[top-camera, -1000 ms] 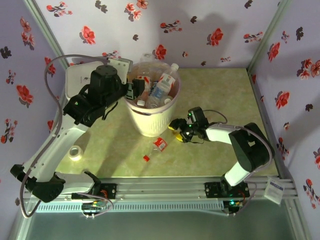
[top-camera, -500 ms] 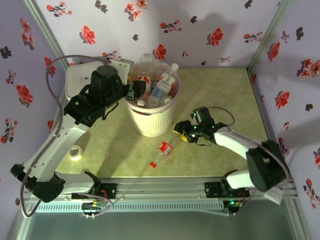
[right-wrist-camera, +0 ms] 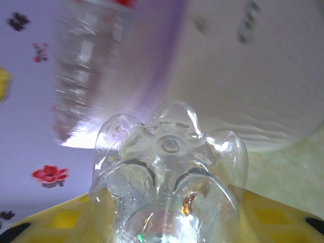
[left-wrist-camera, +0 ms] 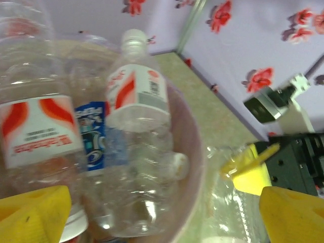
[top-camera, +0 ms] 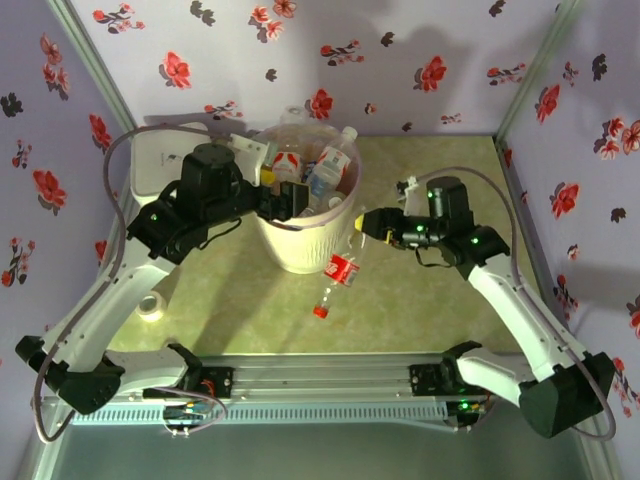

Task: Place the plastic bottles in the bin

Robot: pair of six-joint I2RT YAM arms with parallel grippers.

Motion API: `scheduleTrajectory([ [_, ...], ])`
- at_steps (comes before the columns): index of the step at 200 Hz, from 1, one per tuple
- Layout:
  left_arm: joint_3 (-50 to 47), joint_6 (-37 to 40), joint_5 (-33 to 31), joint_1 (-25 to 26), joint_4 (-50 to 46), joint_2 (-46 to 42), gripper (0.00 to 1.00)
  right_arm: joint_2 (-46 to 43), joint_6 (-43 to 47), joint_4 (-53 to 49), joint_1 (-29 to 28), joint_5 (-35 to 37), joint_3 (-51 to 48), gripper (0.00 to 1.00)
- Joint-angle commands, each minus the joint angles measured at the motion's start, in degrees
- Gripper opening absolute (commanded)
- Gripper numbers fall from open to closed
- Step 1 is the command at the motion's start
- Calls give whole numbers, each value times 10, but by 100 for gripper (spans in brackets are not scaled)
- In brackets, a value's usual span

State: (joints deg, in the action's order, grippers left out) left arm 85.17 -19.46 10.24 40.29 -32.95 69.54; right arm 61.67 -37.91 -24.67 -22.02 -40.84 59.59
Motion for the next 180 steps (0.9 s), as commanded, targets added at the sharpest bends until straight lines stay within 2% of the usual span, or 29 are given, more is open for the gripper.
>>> scheduleTrajectory([
  [1, 3, -15, 84, 6, 38, -5, 100, 6, -10, 81, 6, -59, 57, 48],
  [48, 45, -13, 150, 6, 30, 54, 100, 65, -16, 160, 7, -101, 140, 47],
  [121, 114, 1, 244, 6, 45, 135, 99, 121, -35, 287, 6, -194, 167, 48],
  [138, 130, 4, 254, 5, 44, 151, 91, 130, -37, 303, 7, -195, 168, 48],
  [180, 146, 5, 254, 0, 45, 165, 59, 153, -42, 325, 10, -187, 177, 48],
])
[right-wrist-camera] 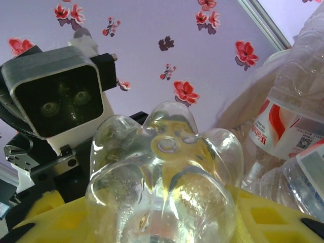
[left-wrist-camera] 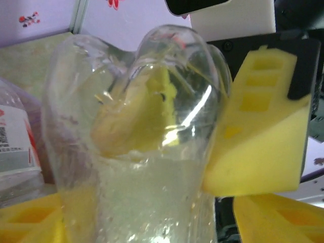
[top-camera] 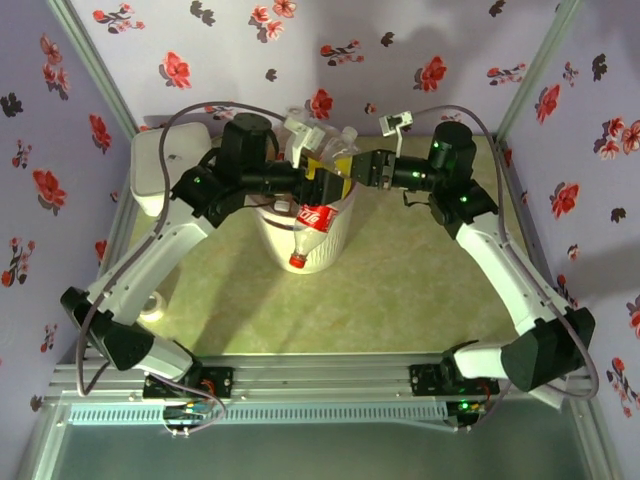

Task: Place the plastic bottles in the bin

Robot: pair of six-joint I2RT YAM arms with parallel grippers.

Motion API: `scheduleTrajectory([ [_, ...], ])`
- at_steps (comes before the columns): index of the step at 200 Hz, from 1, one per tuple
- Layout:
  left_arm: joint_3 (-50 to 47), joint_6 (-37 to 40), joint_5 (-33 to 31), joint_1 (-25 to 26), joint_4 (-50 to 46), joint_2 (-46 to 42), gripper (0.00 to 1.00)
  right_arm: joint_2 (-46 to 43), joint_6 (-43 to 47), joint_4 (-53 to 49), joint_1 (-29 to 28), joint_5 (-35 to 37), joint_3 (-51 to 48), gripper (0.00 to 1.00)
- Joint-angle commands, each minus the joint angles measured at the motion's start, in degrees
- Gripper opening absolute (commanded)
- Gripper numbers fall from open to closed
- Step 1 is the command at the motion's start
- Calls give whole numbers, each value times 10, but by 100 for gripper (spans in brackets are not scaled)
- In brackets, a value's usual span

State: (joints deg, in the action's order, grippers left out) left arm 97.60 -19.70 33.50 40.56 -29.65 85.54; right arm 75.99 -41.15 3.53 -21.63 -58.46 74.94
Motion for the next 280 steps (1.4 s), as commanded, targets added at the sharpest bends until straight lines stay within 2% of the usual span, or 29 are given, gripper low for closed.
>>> scheduleTrajectory([
  [1, 21, 7, 21, -3, 12, 6, 59, 10, -10, 43, 6, -11, 24, 48],
  [21, 24, 6, 21, -7, 13, 5, 48, 16, -12, 49, 10, -2, 27, 51],
  [45, 24, 4, 19, -15, 17, 1, 44, 20, -17, 55, 18, 9, 33, 63],
  [55, 24, 4, 15, -19, 20, -1, 44, 18, -20, 55, 25, 20, 36, 75],
  [87, 22, 4, -8, -43, 37, -13, 40, 9, -24, 33, 57, 72, 45, 99],
  [117, 17, 28, -59, -71, 68, -38, 39, 8, 8, -22, 71, 101, 59, 99],
  [154, -3, 74, -226, -98, 132, -86, 39, -8, 12, -31, 92, 120, 28, 99],
  [173, -25, 109, -300, -108, 174, -102, 33, -12, 14, -35, 97, 121, 14, 99],
  [199, -88, 132, -362, -121, 301, -118, 26, -17, 19, -40, 98, 120, 0, 99],
  [225, -118, 154, -376, -130, 402, -94, 19, -22, 17, -45, 98, 116, -12, 99],
  [256, -113, 198, -375, -130, 435, -48, 19, -38, 35, -72, 98, 121, -21, 99],
  [280, -115, 197, -382, -133, 443, -27, 19, -49, 47, -89, 98, 124, -28, 99],
])
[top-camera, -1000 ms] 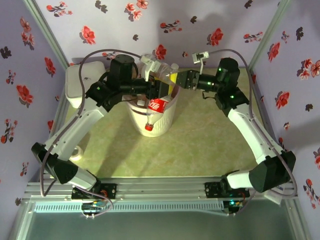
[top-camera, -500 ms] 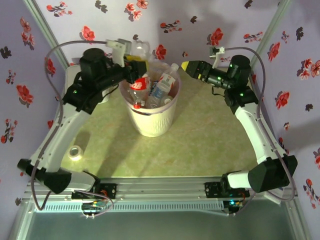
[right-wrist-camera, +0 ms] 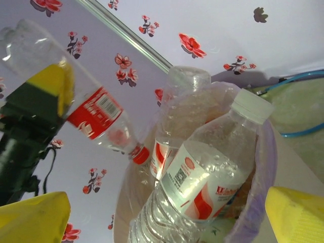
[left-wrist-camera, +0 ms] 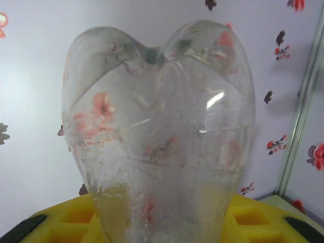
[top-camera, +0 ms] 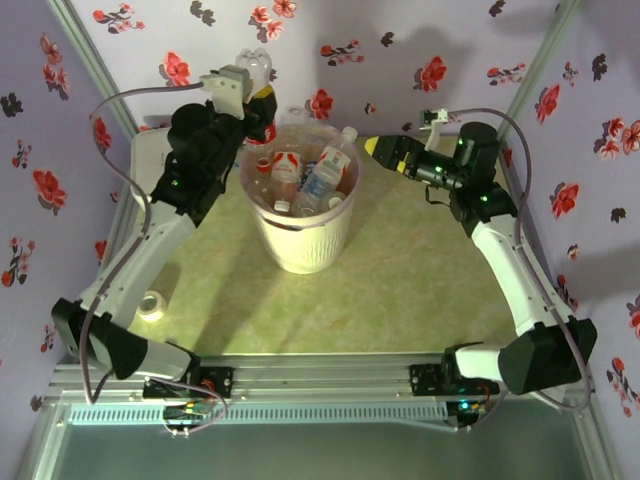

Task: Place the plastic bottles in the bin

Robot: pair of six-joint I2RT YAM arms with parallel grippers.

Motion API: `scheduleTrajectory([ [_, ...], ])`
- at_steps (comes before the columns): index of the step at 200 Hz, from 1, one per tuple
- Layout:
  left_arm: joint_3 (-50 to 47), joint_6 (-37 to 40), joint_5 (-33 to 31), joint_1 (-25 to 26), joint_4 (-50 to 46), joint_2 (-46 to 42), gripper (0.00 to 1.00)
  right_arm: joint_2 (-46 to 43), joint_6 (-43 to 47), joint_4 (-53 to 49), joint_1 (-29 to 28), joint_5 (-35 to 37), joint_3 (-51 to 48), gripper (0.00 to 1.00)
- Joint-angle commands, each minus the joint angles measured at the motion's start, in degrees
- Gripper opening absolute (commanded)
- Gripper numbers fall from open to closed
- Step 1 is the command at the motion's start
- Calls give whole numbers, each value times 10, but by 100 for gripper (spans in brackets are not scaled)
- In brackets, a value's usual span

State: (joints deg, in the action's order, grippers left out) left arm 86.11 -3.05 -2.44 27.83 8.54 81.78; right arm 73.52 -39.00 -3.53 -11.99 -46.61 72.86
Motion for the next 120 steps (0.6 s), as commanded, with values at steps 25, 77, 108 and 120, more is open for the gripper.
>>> scheduleTrajectory([
  [25, -12, 29, -48, -6, 48, 19, 19, -33, 39, -34, 2, 6, -10, 99],
  [77, 14, -36, -53, -6, -81, 63, 18, -35, 49, -44, 2, 10, -13, 99],
  [108, 20, -66, -51, -5, -124, 85, 18, -35, 56, -64, 2, 24, -13, 99],
  [120, 24, -78, -42, -6, -139, 93, 18, -31, 65, -94, 2, 48, -6, 99],
])
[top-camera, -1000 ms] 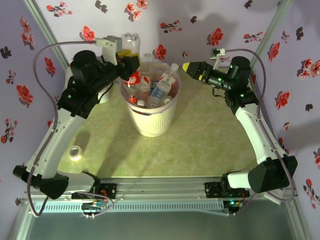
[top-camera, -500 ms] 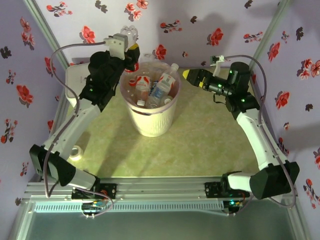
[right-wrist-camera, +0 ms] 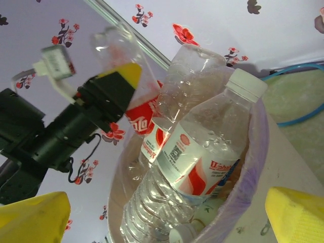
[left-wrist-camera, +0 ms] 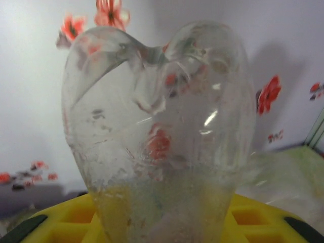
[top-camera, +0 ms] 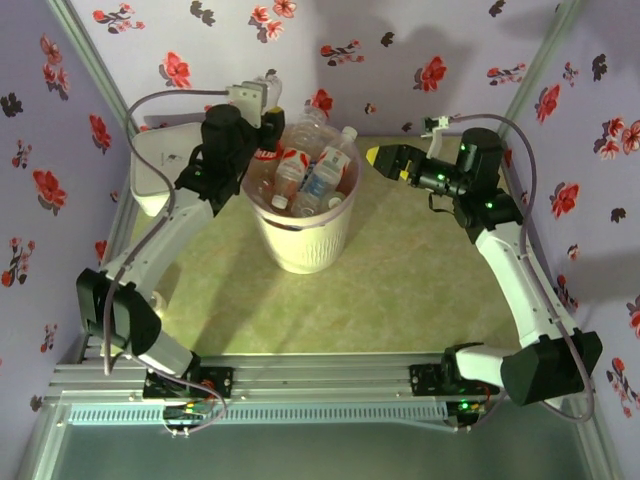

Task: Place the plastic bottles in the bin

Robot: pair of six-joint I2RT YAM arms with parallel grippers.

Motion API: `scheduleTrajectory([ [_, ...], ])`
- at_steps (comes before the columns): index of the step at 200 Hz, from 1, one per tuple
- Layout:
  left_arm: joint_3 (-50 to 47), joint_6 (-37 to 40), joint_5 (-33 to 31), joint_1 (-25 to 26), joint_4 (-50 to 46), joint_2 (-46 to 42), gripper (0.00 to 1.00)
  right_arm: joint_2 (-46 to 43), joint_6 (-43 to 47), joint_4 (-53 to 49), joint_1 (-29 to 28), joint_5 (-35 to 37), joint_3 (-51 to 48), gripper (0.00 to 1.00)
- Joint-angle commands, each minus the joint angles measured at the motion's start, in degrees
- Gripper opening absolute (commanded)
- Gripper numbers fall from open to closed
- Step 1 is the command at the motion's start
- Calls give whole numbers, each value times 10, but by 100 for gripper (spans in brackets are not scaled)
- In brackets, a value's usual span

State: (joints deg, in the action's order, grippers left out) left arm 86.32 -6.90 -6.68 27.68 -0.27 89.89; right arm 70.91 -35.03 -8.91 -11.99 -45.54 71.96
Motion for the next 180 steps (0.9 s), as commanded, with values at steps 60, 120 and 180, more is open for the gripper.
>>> scheduleTrajectory([
  [60, 31, -52, 47, -2, -112, 32, 25, 28, 20, -101, 11, 105, 26, 99],
  [120, 138, -15, 77, -3, -159, 22, 81, 40, 9, -101, 12, 105, 28, 99],
  [180, 236, 1, 44, -4, -182, 74, 68, 42, 6, -103, 12, 100, 25, 99],
])
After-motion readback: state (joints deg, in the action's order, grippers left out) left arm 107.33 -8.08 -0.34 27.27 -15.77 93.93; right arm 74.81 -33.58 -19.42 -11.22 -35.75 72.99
